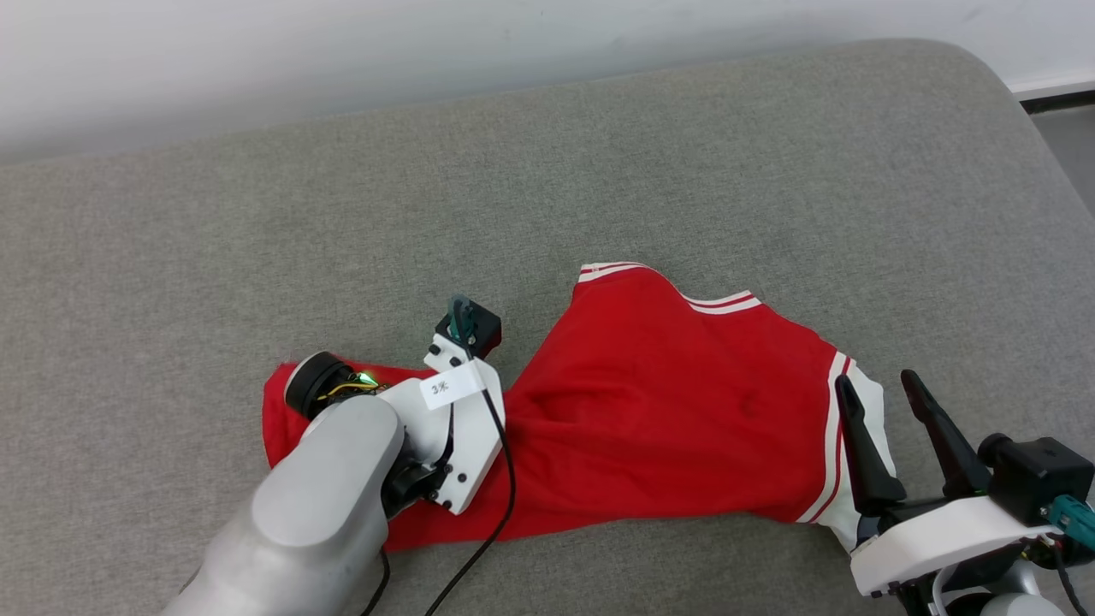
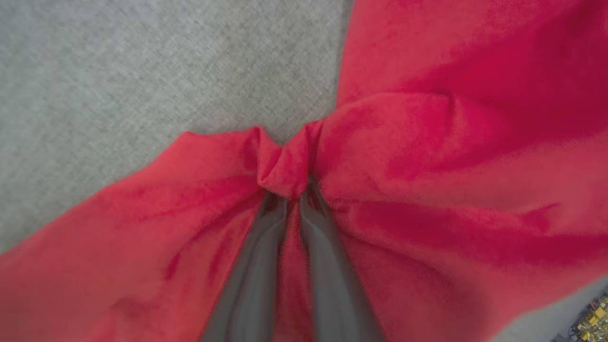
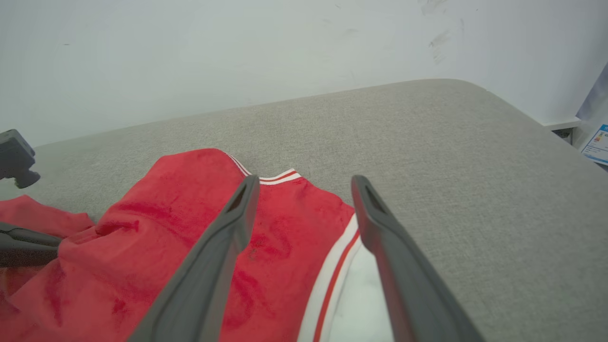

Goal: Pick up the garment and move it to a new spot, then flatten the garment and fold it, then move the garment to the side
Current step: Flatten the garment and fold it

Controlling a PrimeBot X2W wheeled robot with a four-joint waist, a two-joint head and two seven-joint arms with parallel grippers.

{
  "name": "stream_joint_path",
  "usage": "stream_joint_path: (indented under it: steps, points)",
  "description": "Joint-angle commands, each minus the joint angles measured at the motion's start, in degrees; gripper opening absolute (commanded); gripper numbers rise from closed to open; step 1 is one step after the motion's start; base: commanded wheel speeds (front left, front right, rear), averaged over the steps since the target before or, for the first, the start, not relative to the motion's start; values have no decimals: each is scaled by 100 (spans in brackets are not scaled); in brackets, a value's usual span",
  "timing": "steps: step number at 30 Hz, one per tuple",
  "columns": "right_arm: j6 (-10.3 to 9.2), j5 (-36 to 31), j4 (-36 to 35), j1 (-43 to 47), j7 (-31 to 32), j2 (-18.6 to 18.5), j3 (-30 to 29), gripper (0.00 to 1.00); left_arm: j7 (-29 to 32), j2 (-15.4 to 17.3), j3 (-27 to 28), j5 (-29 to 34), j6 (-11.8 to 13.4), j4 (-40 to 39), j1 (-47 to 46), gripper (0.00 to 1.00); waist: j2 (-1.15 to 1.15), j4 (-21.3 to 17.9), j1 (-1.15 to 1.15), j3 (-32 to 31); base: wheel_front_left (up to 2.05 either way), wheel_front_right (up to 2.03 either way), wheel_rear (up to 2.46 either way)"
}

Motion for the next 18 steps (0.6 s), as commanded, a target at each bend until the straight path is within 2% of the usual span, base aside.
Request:
stream_joint_path:
  steps: [1, 3, 9, 14, 15, 18]
  points:
    - [-3, 54, 23, -66, -28, 9, -30, 100, -96, 199, -166, 36, -2, 362, 549, 0, 0, 46, 0, -41, 0, 0, 0]
    - [-3, 40, 52, -30, 3, 10, -51, 100, -507, 261, -85, 149, 52, 315, 385, 0, 0, 108, 0, -115, 0, 0, 0]
    - [-3, -30, 58, 103, 76, 10, -111, 100, -1737, 409, 286, 322, 482, -4, 123, 0, 0, 365, 0, -475, 0, 0, 0]
    - [-3, -54, 22, 273, 163, 9, -153, 100, -2360, 727, 787, 117, 886, -495, 418, 0, 0, 588, 0, -799, 0, 0, 0]
    - [-3, -54, 22, 273, 163, 9, -153, 100, -2360, 727, 787, 117, 886, -495, 418, 0, 0, 588, 0, -799, 0, 0, 0]
    - [-4, -59, -10, 396, 212, 7, -213, 100, -2552, 892, 1061, -16, 1173, -1028, 790, 0, 0, 730, 0, -943, 0, 0, 0]
